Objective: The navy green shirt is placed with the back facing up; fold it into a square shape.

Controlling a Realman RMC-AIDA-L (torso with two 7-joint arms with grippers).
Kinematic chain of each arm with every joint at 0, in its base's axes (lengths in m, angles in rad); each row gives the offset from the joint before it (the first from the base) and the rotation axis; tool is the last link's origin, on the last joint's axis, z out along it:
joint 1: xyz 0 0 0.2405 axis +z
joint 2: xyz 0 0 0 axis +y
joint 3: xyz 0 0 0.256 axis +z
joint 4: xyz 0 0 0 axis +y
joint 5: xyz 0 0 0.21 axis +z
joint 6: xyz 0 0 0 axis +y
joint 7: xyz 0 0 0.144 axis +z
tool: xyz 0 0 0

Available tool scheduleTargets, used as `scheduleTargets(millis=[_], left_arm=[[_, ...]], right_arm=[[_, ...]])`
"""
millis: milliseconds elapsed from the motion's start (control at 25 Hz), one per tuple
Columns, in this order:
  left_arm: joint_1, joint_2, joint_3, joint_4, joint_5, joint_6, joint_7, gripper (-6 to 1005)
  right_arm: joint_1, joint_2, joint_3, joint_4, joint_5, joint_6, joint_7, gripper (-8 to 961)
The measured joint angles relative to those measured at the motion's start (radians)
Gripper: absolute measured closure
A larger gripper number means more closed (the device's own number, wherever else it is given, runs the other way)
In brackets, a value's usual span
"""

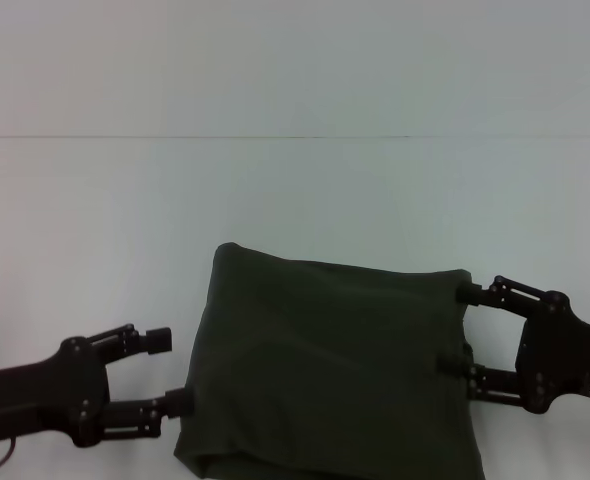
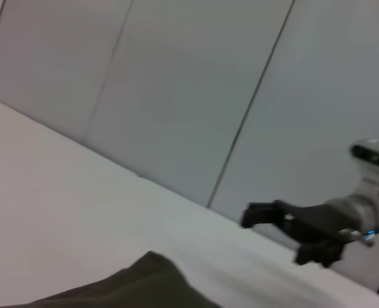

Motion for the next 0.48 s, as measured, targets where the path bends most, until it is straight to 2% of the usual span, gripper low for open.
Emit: scheduleTargets(millis=[120, 480], left_arm=[[0.008, -0.013, -0.001, 0.022, -0.002, -0.046, 0.032, 93], [0.069, -0.079, -0.029, 0.006, -0.011, -0.151, 0.24, 95]], right_arm=[[-0.01, 0.003, 0.001, 0.016, 0.001, -0.029, -0.025, 89], [-0.116, 0.006, 0.045, 0.202, 0.026, -0.014, -0.261, 87]])
